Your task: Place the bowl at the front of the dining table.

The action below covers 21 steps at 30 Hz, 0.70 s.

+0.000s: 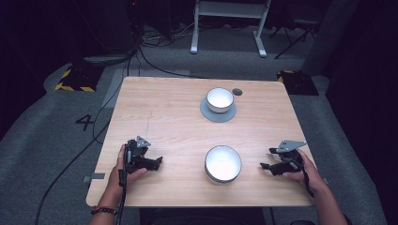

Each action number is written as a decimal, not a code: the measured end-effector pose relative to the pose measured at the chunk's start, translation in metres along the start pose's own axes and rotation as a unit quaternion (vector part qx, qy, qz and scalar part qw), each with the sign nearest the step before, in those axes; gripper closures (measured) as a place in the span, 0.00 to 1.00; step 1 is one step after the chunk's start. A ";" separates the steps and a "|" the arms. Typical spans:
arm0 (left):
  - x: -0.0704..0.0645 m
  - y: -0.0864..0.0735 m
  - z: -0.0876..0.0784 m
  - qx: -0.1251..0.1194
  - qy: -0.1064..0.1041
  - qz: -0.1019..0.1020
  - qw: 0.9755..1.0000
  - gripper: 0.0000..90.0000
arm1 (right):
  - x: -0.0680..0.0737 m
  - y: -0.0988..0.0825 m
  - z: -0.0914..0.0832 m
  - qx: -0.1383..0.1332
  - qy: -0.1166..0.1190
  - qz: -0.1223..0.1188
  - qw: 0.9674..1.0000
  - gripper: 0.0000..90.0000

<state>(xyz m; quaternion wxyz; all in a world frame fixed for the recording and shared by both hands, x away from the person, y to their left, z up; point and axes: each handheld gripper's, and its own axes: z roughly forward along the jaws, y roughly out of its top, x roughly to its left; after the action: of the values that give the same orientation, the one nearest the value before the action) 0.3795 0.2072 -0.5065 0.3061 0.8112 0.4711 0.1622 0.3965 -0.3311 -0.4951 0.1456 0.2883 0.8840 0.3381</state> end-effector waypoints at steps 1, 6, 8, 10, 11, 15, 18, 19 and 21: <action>0.000 0.000 0.000 0.000 -0.001 0.000 1.000 0.00 | -0.001 -0.002 0.000 0.000 0.001 0.000 1.000 0.21; 0.000 0.000 0.000 0.000 -0.001 -0.001 1.000 0.00 | -0.006 -0.015 -0.003 -0.028 0.006 0.029 0.999 0.20; 0.000 0.000 0.000 0.000 0.000 0.000 1.000 0.00 | -0.006 -0.020 -0.006 -0.036 0.002 0.032 0.999 0.20; 0.000 0.000 0.000 0.000 0.000 0.000 1.000 0.00 | -0.008 -0.024 -0.008 -0.039 -0.001 0.033 0.999 0.20; 0.000 0.000 0.000 0.000 0.000 0.000 1.000 0.00 | -0.008 -0.025 -0.009 -0.038 -0.002 0.034 0.999 0.20; 0.000 0.000 0.000 0.000 0.000 -0.001 1.000 0.00 | -0.009 -0.026 -0.010 -0.039 -0.003 0.035 0.999 0.20; -0.001 -0.001 -0.001 -0.001 0.005 -0.002 1.000 0.00 | -0.009 -0.026 -0.010 -0.039 -0.003 0.035 0.999 0.20; -0.001 -0.001 -0.001 -0.001 0.005 -0.002 1.000 0.00 | -0.009 -0.026 -0.010 -0.039 -0.003 0.035 0.999 0.20; -0.001 -0.001 -0.001 -0.001 0.006 -0.003 1.000 0.00 | -0.009 -0.025 -0.009 -0.038 -0.004 0.037 0.999 0.19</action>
<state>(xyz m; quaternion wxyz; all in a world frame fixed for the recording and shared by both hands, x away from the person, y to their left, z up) 0.3778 0.2070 -0.5067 0.3050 0.8086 0.4747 0.1665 0.3889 -0.3563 -0.5050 0.1472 0.3159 0.8589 0.3753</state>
